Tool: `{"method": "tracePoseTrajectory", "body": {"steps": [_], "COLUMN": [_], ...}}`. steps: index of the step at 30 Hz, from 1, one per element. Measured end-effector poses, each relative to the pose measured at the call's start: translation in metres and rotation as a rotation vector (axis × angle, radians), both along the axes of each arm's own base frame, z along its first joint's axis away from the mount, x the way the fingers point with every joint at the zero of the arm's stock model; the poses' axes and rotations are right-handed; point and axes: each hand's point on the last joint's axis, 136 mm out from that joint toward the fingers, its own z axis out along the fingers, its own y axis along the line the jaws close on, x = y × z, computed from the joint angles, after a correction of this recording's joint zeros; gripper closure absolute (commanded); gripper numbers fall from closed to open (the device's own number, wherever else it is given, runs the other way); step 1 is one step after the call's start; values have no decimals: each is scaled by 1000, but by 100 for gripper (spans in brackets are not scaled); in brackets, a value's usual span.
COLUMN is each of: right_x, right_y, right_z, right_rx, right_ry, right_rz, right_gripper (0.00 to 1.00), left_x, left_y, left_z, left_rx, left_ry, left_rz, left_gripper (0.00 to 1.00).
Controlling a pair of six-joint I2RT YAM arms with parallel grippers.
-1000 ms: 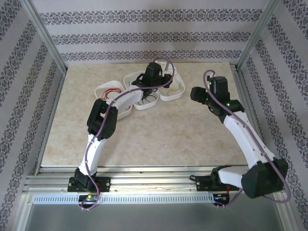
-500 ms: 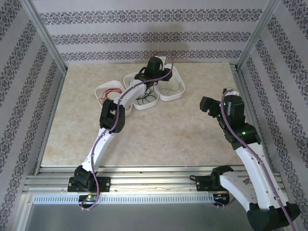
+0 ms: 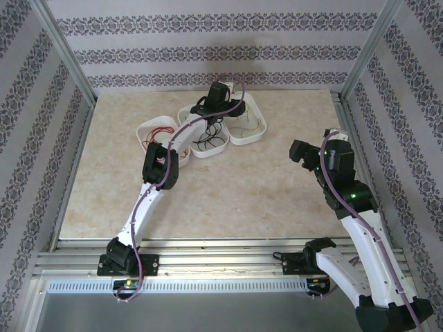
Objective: Untangle the cables
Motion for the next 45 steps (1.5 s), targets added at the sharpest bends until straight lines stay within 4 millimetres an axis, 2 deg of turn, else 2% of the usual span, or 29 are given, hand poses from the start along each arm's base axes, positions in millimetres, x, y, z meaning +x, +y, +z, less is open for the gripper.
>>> {"method": "tracePoseTrajectory", "body": {"steps": [2, 5, 7, 9, 12, 15, 17, 19, 22, 25, 27, 30, 33, 35, 39, 42, 45], "right_x": [-1, -5, -9, -12, -16, -19, -20, -19, -16, -11, -8, -5, -4, -3, 2, 7, 12], "right_y": [-2, -8, -12, -17, -25, -31, -32, -34, -35, -35, -34, -33, -33, -35, -42, -48, -54], "right_z": [-3, -11, -17, -22, -28, -36, -41, -42, -43, -49, -60, -85, -109, -117, -124, -126, -127], "right_rx": [-6, -20, -31, -40, -45, -45, -48, -46, -46, -51, -68, -114, -158, -180, -223, -248, -264], "right_ry": [3, 2, 2, -4, -16, -34, -34, -35, -39, -45, -45, -37, -35, -52, -94, -108, -116], "right_rz": [-11, -36, -55, -74, -117, -152, -159, -167, -175, -173, -163, -140, -117, -112, -120, -135, -149], "right_gripper": [2, 2, 2, 2, 2, 2, 2, 2, 2, 2, 2, 2, 2, 2, 2, 2, 2], "left_x": [-1, -6, -14, -30, -57, -92, -115, -138, -168, -200, -222, -248, -268, -279, -301, -314, -320], "left_y": [1, 3, 7, 14, 29, 54, 72, 89, 118, 152, 176, 209, 246, 271, 313, 336, 352], "left_z": [2, 17, 34, 59, 100, 142, 159, 166, 155, 129, 116, 110, 107, 99, 71, 50, 33], "left_rx": [3, 7, 13, 18, 14, 5, 3, 1, 19, 78, 131, 203, 257, 296, 388, 447, 487], "left_ry": [3, -6, -15, -32, -92, -185, -239, -277, -293, -274, -278, -311, -342, -348, -340, -329, -323], "left_rz": [-1, -6, -10, -17, -13, 23, 53, 84, 140, 212, 262, 349, 456, 528, 652, 717, 753], "left_gripper": [45, 32, 18, 3, 1, 1, 1, 1, 1, 1, 1, 1, 1, 0, 1, 1, 1]}}
